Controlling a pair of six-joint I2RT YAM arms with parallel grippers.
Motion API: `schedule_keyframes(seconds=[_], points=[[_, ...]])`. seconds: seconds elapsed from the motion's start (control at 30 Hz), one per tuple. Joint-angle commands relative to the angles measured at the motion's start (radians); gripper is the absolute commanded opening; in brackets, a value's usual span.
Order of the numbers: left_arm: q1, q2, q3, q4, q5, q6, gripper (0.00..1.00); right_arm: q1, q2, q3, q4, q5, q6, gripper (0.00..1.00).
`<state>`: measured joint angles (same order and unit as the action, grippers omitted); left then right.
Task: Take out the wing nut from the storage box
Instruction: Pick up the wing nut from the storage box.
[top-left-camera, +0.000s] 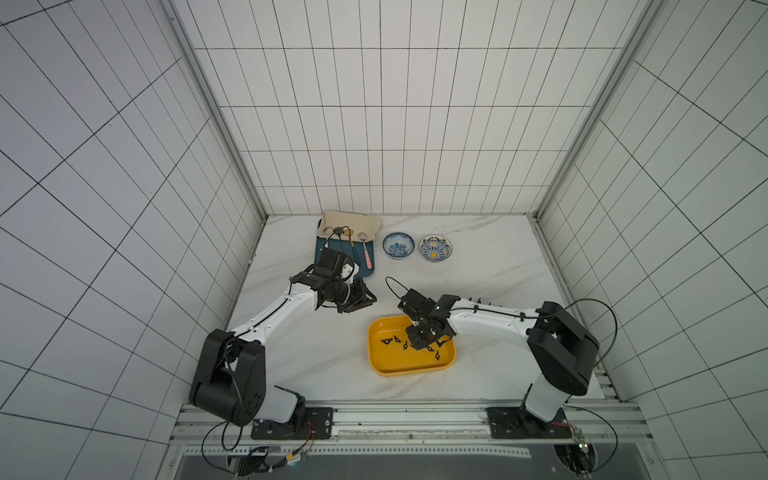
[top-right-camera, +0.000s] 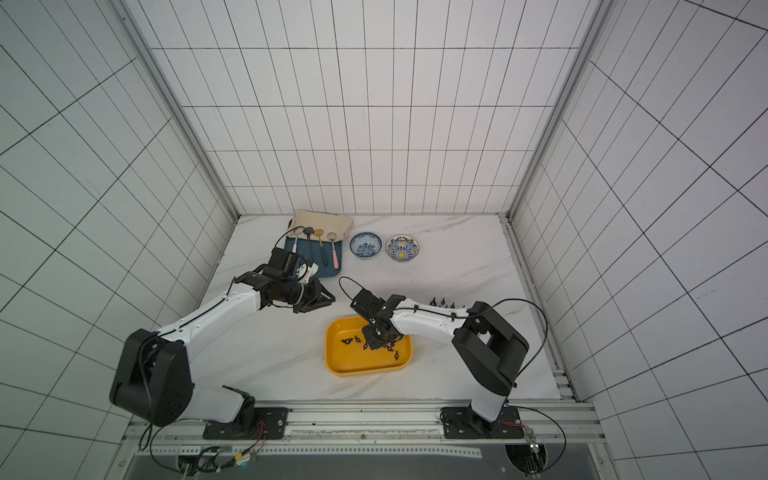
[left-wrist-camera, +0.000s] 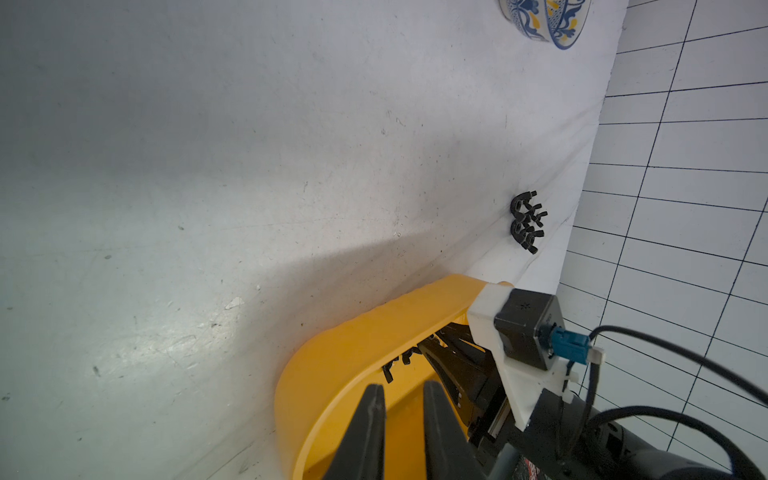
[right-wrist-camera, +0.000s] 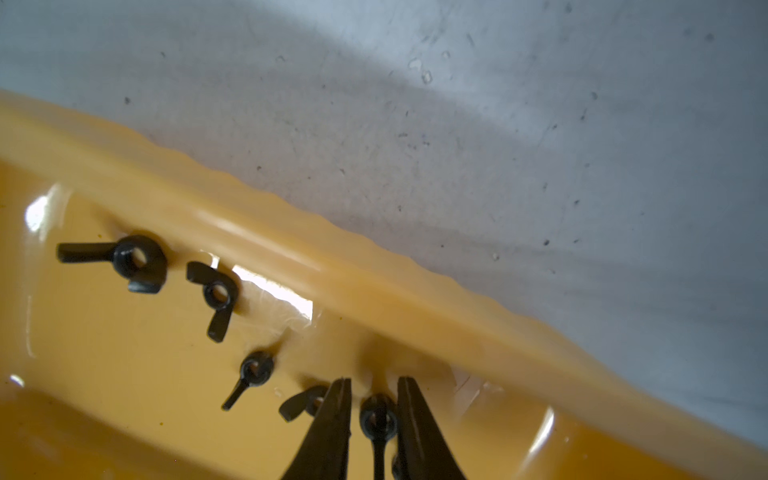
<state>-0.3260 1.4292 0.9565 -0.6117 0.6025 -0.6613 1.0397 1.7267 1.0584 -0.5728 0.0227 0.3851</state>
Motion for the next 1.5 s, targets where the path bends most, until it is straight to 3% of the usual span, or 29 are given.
schedule_keyframes(seconds=[0.0, 0.53, 0.73, 0.87, 1.0, 1.23, 1.47], points=[[0.005, -0.026, -0.013, -0.003, 0.002, 0.014, 0.2, -0.008, 0.016, 0.004, -0.004, 0.0, 0.002, 0.24], [0.005, -0.038, -0.027, 0.018, 0.003, -0.009, 0.14, -0.009, -0.033, -0.006, -0.009, 0.071, 0.016, 0.0], [-0.006, -0.047, -0.01, 0.035, 0.026, -0.023, 0.13, -0.013, -0.143, 0.046, -0.078, 0.166, 0.027, 0.0], [-0.063, -0.035, 0.039, 0.069, 0.037, -0.027, 0.13, -0.091, -0.203, 0.101, -0.154, 0.197, 0.022, 0.0], [-0.139, 0.021, 0.123, 0.102, 0.048, -0.043, 0.13, -0.245, -0.238, 0.122, -0.189, 0.192, -0.006, 0.0], [-0.274, 0.137, 0.183, 0.243, 0.064, -0.123, 0.09, -0.504, -0.157, 0.134, -0.104, 0.089, -0.012, 0.0], [-0.361, 0.252, 0.221, 0.374, 0.081, -0.191, 0.12, -0.567, -0.058, 0.108, 0.013, 0.033, 0.003, 0.0]])
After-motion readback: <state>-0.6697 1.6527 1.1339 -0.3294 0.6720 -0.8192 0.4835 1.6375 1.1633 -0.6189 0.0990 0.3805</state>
